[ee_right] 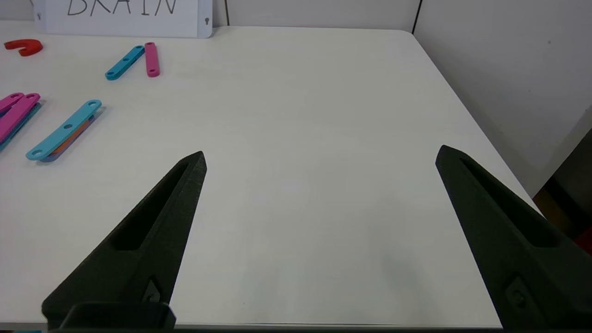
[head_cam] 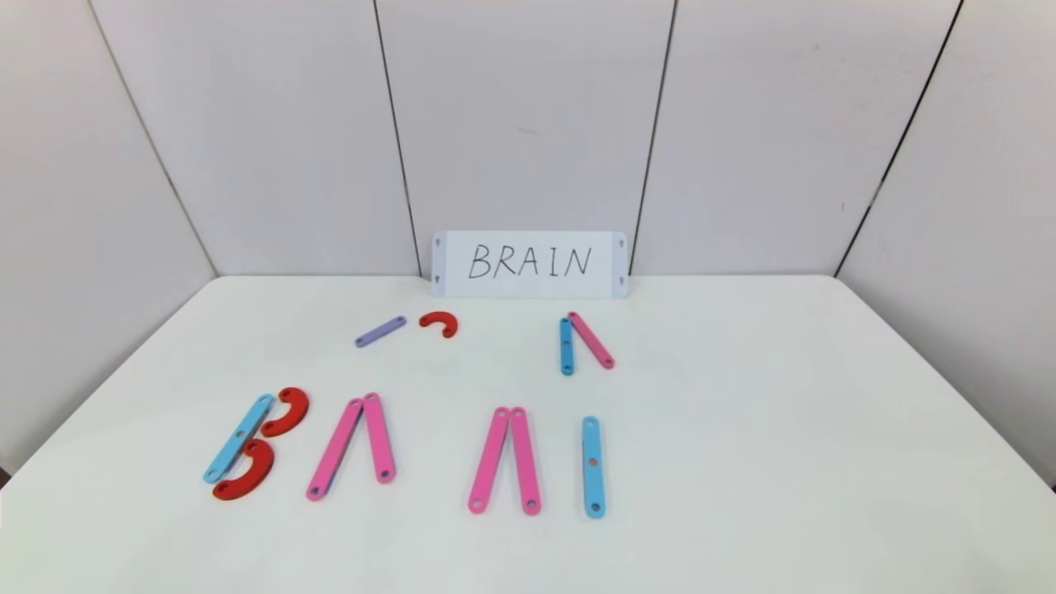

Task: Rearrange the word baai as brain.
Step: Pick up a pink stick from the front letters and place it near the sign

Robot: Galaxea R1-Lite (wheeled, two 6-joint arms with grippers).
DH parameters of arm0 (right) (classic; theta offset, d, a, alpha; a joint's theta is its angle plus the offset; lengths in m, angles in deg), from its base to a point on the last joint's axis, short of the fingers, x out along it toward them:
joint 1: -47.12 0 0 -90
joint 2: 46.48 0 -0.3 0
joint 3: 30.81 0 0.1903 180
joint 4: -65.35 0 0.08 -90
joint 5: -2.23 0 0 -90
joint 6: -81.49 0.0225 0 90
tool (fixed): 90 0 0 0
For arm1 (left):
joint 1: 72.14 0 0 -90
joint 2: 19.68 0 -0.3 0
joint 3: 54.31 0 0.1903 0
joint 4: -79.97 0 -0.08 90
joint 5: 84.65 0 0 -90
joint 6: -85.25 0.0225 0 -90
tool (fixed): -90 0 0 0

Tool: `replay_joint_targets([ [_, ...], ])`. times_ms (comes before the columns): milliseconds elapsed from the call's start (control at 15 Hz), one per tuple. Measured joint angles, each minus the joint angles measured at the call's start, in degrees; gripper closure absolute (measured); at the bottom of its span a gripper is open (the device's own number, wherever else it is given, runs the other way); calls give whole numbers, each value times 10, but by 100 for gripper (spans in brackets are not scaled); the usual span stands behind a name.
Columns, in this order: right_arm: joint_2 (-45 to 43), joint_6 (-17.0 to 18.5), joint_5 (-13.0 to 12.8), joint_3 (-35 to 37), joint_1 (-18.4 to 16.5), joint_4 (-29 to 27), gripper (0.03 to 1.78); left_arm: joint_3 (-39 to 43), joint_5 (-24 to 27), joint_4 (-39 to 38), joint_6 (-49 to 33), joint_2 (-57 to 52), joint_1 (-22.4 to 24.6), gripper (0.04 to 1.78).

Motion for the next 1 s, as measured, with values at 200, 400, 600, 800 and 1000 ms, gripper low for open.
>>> replay_joint_targets([
  [200,0,0,0,0,0,0,8,0,0,0,0,0,0,8],
  [400,0,-4,0,0,0,0,8,0,-1,0,-1,0,0,8],
  [600,0,-3,-2,-2,0,2,8,-5,-2,6,-1,0,0,8],
  [800,2,0,-1,-47,0,-18,8,-39,1,28,0,5,0,8],
  [1000,32,-1,8,-120,1,-47,8,-95,1,47,-1,41,0,8],
])
